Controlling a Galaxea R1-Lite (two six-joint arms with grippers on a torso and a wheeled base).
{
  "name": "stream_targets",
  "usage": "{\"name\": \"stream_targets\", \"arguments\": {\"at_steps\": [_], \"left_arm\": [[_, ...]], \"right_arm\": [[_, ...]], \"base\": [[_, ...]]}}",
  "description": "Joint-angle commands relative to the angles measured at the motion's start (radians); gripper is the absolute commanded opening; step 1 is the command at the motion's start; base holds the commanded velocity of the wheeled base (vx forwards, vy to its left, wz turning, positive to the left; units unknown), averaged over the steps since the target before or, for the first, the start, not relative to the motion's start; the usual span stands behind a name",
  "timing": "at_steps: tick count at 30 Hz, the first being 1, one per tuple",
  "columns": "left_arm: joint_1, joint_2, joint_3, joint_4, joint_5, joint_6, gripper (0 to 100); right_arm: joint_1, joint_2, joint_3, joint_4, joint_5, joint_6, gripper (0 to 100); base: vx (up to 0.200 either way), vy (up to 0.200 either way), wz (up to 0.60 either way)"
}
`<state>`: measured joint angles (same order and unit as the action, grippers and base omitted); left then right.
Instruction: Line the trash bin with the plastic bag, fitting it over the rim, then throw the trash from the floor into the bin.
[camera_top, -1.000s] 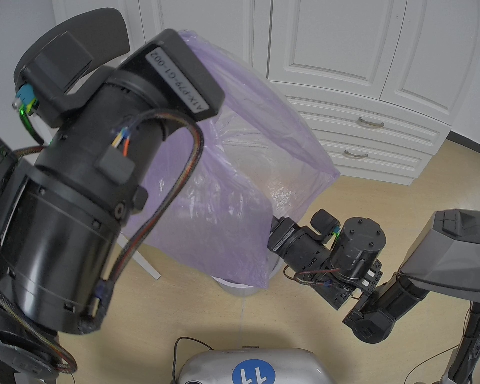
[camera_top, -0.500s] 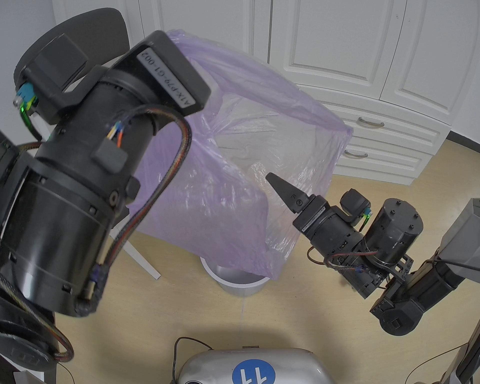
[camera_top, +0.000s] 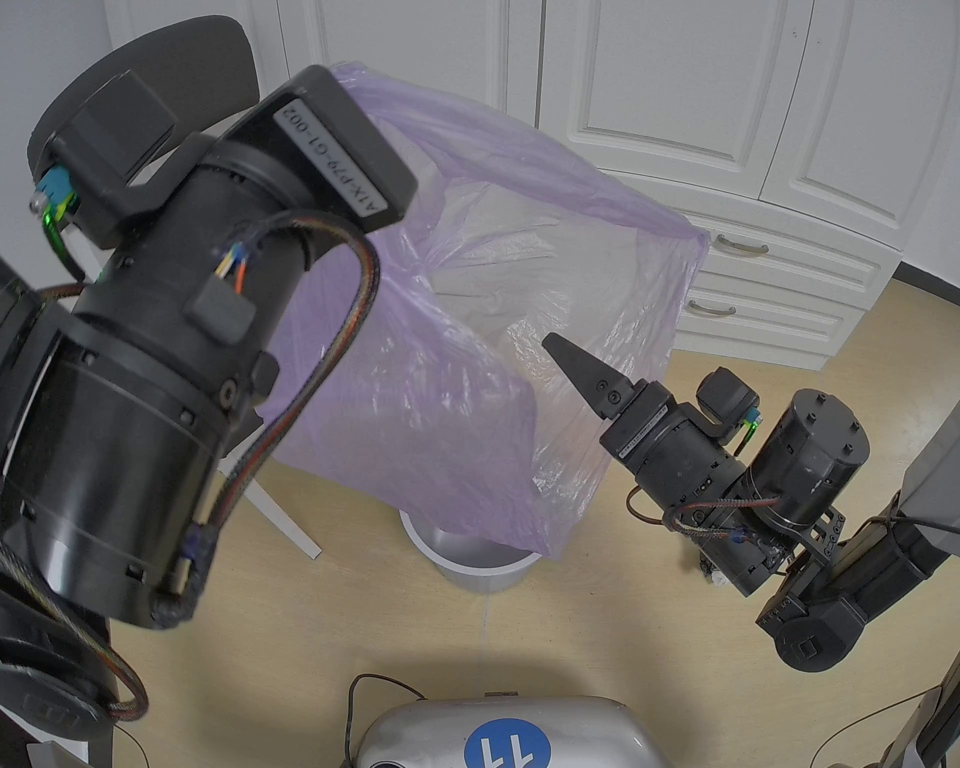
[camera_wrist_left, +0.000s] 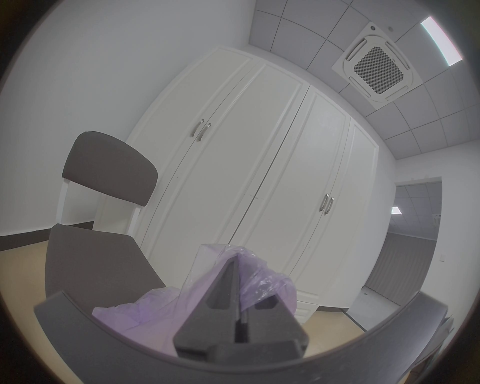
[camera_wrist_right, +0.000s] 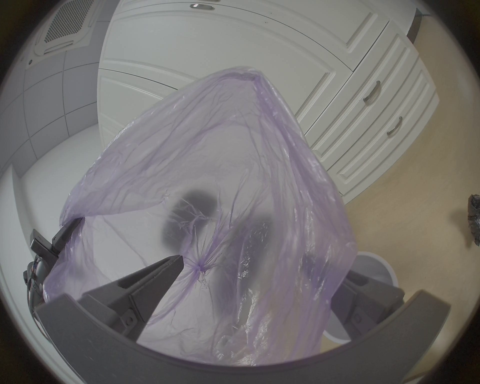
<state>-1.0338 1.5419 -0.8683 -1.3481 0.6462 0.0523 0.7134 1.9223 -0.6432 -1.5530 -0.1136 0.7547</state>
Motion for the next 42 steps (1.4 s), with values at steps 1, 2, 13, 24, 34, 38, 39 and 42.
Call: {"name": "stream_targets", "arguments": {"at_steps": [1, 2, 13, 24, 34, 38, 39, 42], "left_arm": [[0.0, 0.003, 0.0, 0.0, 0.0, 0.0, 0], [0.0, 0.006, 0.0, 0.0, 0.0, 0.0, 0], [0.008, 0.012, 0.005, 0.001, 0.0, -0.002, 0], [0.064, 0.058, 0.012, 0.004, 0.0, -0.002, 0], [0.152, 0.075, 0.15, 0.107, -0.086, -0.003, 0], [0.195, 0.104, 0.184, 0.15, -0.123, -0.003, 0], [0.201, 0.112, 0.19, 0.158, -0.132, -0.003, 0], [0.219, 0.158, 0.219, 0.17, -0.184, -0.006, 0]], "right_arm": [[0.006, 0.007, 0.002, -0.018, -0.001, -0.001, 100], [0.008, 0.006, 0.004, -0.018, -0.001, -0.001, 100], [0.008, -0.005, 0.01, -0.018, 0.0, -0.003, 0], [-0.003, -0.013, 0.028, -0.018, 0.0, -0.133, 0], [-0.077, -0.224, 0.039, 0.389, -0.009, -0.347, 0], [-0.1, -0.411, -0.001, 0.784, -0.006, -0.357, 0], [-0.101, -0.451, -0.018, 0.892, -0.003, -0.368, 0], [-0.109, -0.548, -0.072, 1.212, 0.0, -0.423, 0]], "base": [[0.0, 0.0, 0.0], [0.0, 0.0, 0.0], [0.0, 0.0, 0.0], [0.0, 0.0, 0.0], [0.0, 0.0, 0.0], [0.0, 0.0, 0.0], [0.0, 0.0, 0.0], [0.0, 0.0, 0.0]]}}
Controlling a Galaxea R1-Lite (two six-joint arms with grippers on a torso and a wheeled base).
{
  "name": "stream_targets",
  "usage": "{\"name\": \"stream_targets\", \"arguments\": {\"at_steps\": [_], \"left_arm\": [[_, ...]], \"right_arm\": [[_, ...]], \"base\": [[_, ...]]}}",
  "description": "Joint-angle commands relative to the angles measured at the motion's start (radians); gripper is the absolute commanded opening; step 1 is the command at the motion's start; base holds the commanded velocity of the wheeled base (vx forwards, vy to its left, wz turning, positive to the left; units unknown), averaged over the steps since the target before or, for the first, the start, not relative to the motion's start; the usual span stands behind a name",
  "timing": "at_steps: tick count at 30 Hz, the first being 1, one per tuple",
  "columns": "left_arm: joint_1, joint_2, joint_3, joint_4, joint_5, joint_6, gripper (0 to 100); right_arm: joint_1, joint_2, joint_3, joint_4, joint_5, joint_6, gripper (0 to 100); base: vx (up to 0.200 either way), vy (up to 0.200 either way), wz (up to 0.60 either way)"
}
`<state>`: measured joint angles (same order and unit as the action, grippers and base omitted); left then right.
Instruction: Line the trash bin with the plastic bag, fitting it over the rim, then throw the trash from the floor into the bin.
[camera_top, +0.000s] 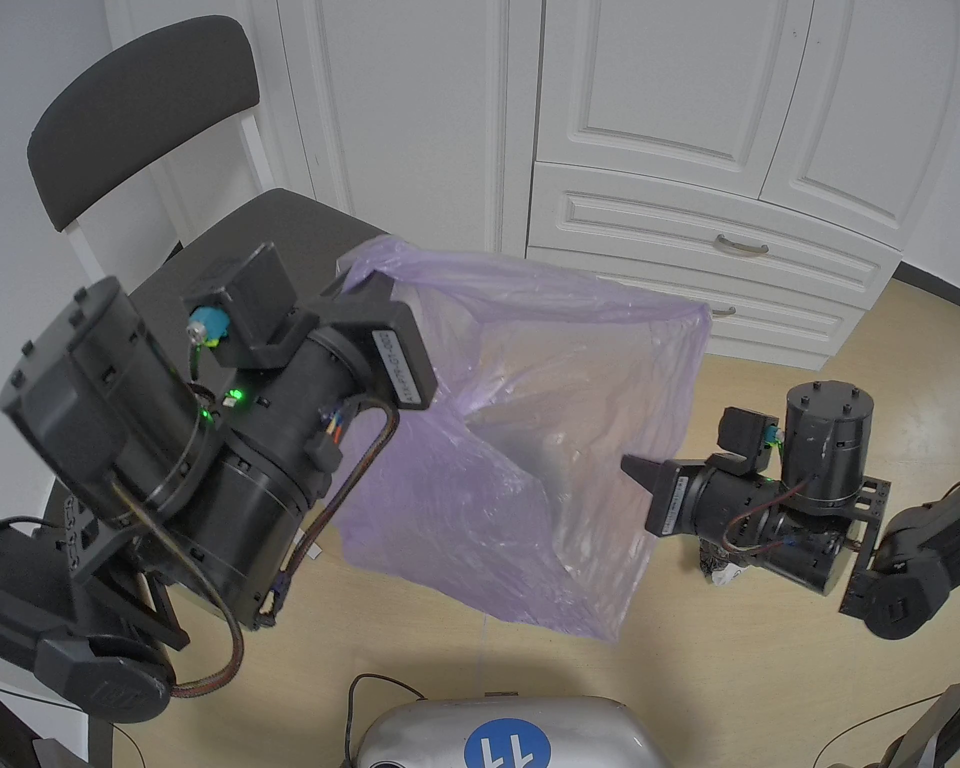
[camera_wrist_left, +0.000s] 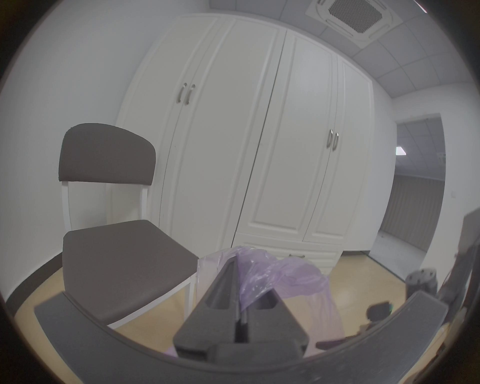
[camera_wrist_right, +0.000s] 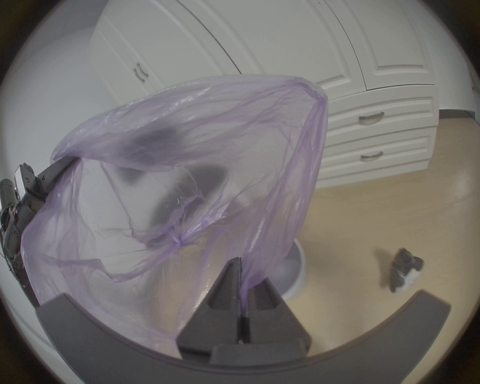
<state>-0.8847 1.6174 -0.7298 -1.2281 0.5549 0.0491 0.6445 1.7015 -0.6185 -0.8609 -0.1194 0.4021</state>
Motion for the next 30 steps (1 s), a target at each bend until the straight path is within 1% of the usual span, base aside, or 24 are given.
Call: {"name": "stream_targets", "arguments": {"at_steps": [1, 2, 6, 8, 9, 12, 14, 17, 20, 22, 25, 30], "left_arm": [[0.072, 0.105, 0.09, 0.05, -0.112, -0.003, 0], [0.072, 0.131, 0.098, 0.05, -0.125, -0.003, 0], [0.072, 0.22, 0.099, 0.041, -0.139, -0.003, 0], [0.072, 0.251, 0.098, 0.036, -0.139, -0.003, 0], [0.072, 0.266, 0.096, 0.036, -0.141, -0.003, 0], [0.076, 0.292, 0.092, 0.036, -0.142, -0.005, 0], [0.092, 0.308, 0.089, 0.035, -0.142, -0.005, 0], [0.108, 0.314, 0.079, 0.035, -0.141, -0.006, 0], [0.141, 0.315, 0.061, 0.035, -0.141, -0.006, 0], [0.168, 0.314, 0.044, 0.035, -0.141, -0.008, 0], [0.204, 0.303, 0.032, 0.035, -0.141, -0.008, 0], [0.237, 0.28, 0.03, 0.036, -0.139, -0.008, 0]], "right_arm": [[-0.042, -0.344, -0.11, 0.599, 0.006, -0.088, 0], [-0.04, -0.353, -0.122, 0.652, 0.006, -0.097, 0], [-0.029, -0.341, -0.112, 0.666, -0.009, -0.108, 0], [-0.029, -0.339, -0.099, 0.666, -0.011, -0.135, 0], [-0.032, -0.341, -0.078, 0.666, -0.014, -0.175, 0], [-0.034, -0.353, -0.041, 0.665, -0.031, -0.243, 0], [-0.034, -0.362, -0.029, 0.665, -0.034, -0.266, 0], [-0.04, -0.367, -0.018, 0.665, -0.036, -0.278, 0], [-0.055, -0.367, 0.013, 0.666, -0.051, -0.335, 0], [-0.083, -0.362, 0.036, 0.666, -0.08, -0.398, 0], [-0.109, -0.353, 0.052, 0.665, -0.118, -0.454, 0], [-0.12, -0.322, 0.049, 0.665, -0.146, -0.46, 0]], "base": [[0.0, 0.0, 0.0], [0.0, 0.0, 0.0], [0.0, 0.0, 0.0], [0.0, 0.0, 0.0], [0.0, 0.0, 0.0], [0.0, 0.0, 0.0], [0.0, 0.0, 0.0], [0.0, 0.0, 0.0], [0.0, 0.0, 0.0], [0.0, 0.0, 0.0], [0.0, 0.0, 0.0], [0.0, 0.0, 0.0]]}}
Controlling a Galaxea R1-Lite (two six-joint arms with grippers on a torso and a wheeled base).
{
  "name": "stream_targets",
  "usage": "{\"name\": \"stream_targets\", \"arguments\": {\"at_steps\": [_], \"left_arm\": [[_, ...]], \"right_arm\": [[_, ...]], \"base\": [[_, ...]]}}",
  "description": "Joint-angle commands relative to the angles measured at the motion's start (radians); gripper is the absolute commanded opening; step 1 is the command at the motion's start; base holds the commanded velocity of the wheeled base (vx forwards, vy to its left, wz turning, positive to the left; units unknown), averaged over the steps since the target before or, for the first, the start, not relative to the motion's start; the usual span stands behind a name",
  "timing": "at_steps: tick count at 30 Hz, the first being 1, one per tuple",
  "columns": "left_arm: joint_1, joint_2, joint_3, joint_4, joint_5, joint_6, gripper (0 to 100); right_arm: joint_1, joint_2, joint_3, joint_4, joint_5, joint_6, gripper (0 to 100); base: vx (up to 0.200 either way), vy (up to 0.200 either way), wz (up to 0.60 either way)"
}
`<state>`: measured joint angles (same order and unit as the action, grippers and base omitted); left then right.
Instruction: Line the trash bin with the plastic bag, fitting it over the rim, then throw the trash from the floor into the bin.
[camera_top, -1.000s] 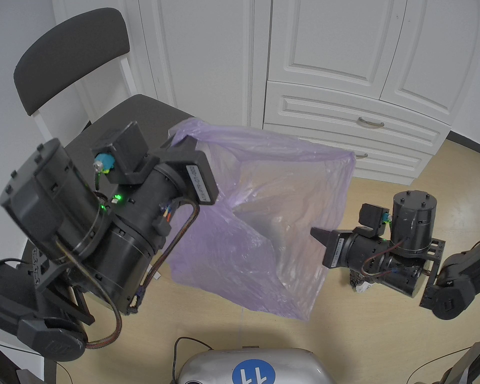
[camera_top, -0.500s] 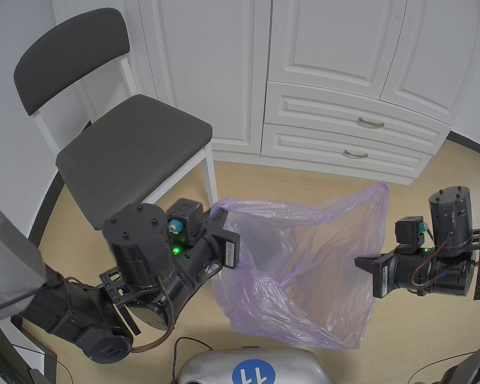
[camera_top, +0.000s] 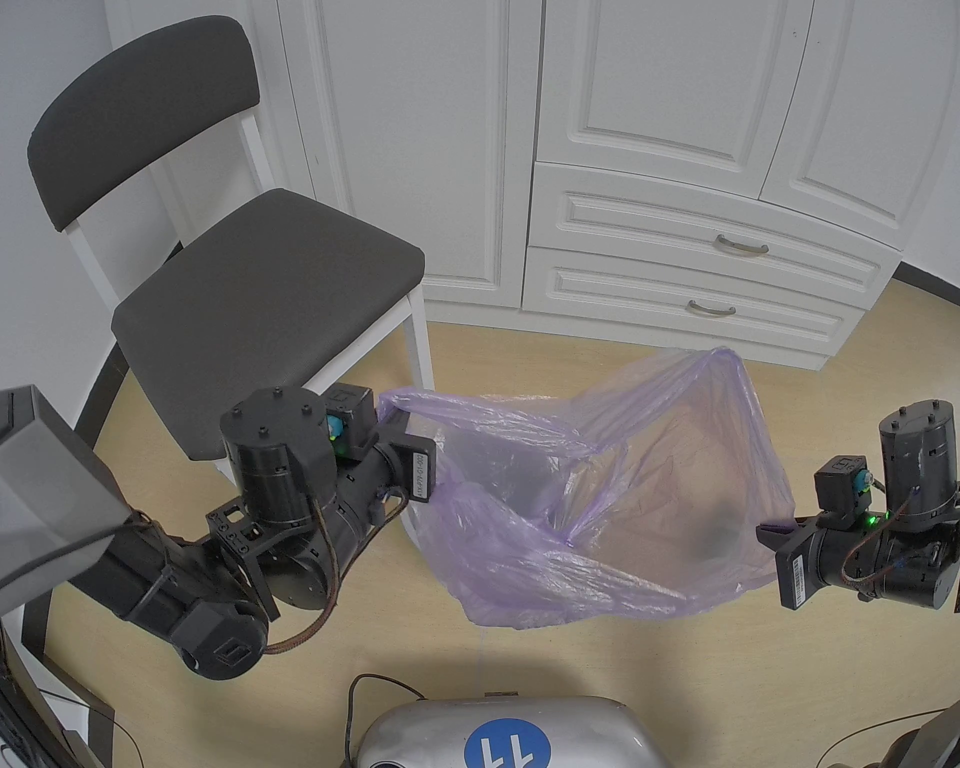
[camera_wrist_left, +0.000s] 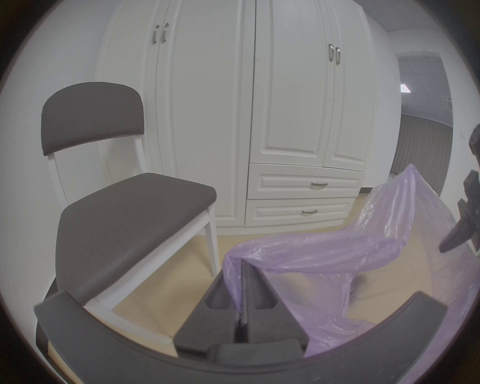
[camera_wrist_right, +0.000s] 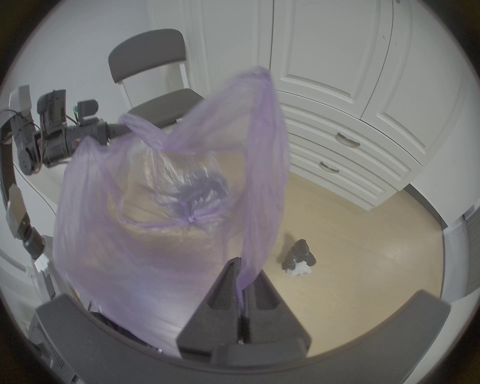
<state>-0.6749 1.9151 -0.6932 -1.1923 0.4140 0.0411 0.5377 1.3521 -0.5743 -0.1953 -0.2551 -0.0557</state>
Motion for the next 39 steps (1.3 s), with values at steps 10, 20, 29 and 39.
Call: {"name": "stream_targets", "arguments": {"at_steps": [10, 20, 29, 39], "left_arm": [[0.107, -0.038, -0.031, 0.002, 0.009, 0.002, 0], [0.092, -0.073, -0.02, 0.0, 0.006, 0.003, 0], [0.075, -0.025, -0.066, -0.006, 0.005, -0.01, 0], [0.083, 0.09, -0.155, -0.098, 0.009, -0.043, 0]], "right_arm": [[-0.031, 0.177, 0.008, -0.133, -0.118, 0.005, 0], [-0.016, 0.217, 0.036, -0.282, -0.046, 0.057, 0], [0.004, 0.395, 0.085, -0.535, 0.114, 0.106, 0], [-0.028, 0.559, 0.142, -0.822, 0.148, 0.105, 0]], "base": [[0.0, 0.0, 0.0], [0.0, 0.0, 0.0], [0.0, 0.0, 0.0], [0.0, 0.0, 0.0]]}}
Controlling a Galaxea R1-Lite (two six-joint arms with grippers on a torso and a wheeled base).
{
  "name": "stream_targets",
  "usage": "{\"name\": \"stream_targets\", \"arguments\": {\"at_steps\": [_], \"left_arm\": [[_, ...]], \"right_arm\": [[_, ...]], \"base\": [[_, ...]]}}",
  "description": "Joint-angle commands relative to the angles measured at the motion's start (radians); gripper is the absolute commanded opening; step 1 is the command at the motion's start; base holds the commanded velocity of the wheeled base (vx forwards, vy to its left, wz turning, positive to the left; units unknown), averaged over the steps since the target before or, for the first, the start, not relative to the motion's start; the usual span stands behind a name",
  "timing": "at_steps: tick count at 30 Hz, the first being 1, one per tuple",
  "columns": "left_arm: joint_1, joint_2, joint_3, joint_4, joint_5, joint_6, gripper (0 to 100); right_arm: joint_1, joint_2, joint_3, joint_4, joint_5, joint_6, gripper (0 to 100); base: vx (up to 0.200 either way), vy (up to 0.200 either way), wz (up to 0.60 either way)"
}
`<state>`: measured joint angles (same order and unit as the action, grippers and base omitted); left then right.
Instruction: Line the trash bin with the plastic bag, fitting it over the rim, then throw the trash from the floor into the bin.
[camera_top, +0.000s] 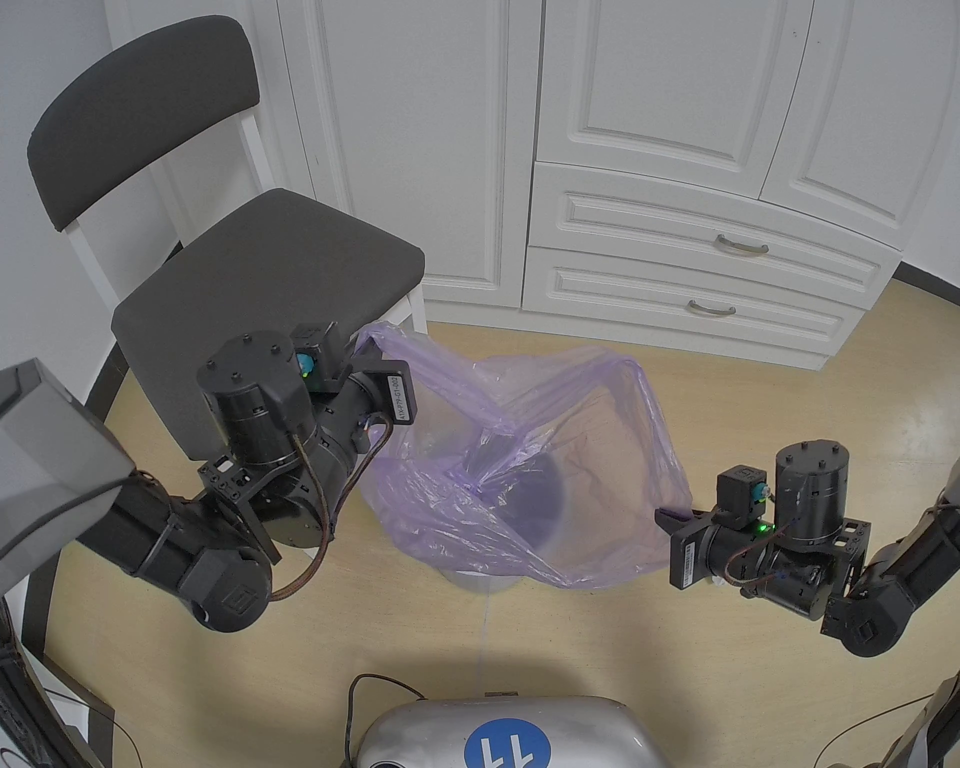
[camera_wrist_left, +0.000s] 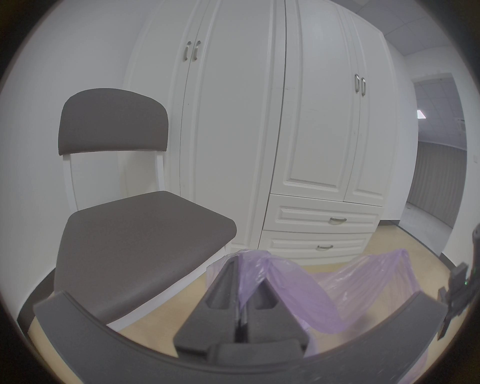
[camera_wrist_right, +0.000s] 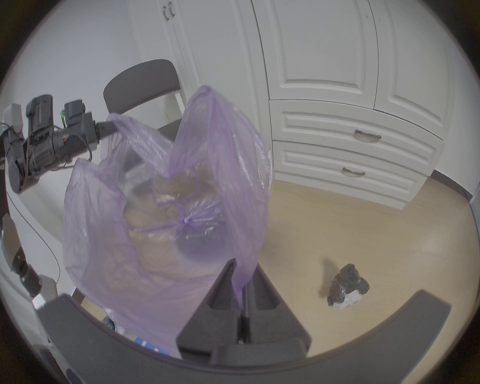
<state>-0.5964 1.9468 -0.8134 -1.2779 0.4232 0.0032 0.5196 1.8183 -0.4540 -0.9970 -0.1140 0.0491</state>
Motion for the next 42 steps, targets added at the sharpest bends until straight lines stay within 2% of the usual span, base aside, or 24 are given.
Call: {"name": "stream_targets", "arguments": {"at_steps": [1, 6, 12, 24, 25, 42], "left_arm": [[0.006, 0.073, -0.049, -0.014, -0.003, -0.009, 0], [0.015, 0.147, -0.104, -0.04, 0.005, -0.042, 0], [0.032, 0.156, -0.109, -0.038, 0.005, -0.038, 0], [0.033, 0.152, -0.104, -0.04, 0.006, -0.037, 0], [0.033, 0.152, -0.104, -0.04, 0.006, -0.037, 0], [0.009, 0.129, -0.095, -0.043, 0.006, -0.04, 0]], "right_arm": [[-0.012, 0.11, 0.02, -0.022, 0.025, 0.001, 0], [-0.038, 0.19, 0.0, -0.051, 0.079, 0.006, 0], [-0.038, 0.254, 0.012, -0.173, 0.08, 0.017, 0], [-0.033, 0.291, 0.002, -0.189, 0.082, 0.018, 0], [-0.033, 0.291, 0.002, -0.189, 0.082, 0.018, 100], [-0.019, 0.346, -0.043, -0.192, 0.097, 0.071, 100]], "base": [[0.0, 0.0, 0.0], [0.0, 0.0, 0.0], [0.0, 0.0, 0.0], [0.0, 0.0, 0.0], [0.0, 0.0, 0.0], [0.0, 0.0, 0.0]]}}
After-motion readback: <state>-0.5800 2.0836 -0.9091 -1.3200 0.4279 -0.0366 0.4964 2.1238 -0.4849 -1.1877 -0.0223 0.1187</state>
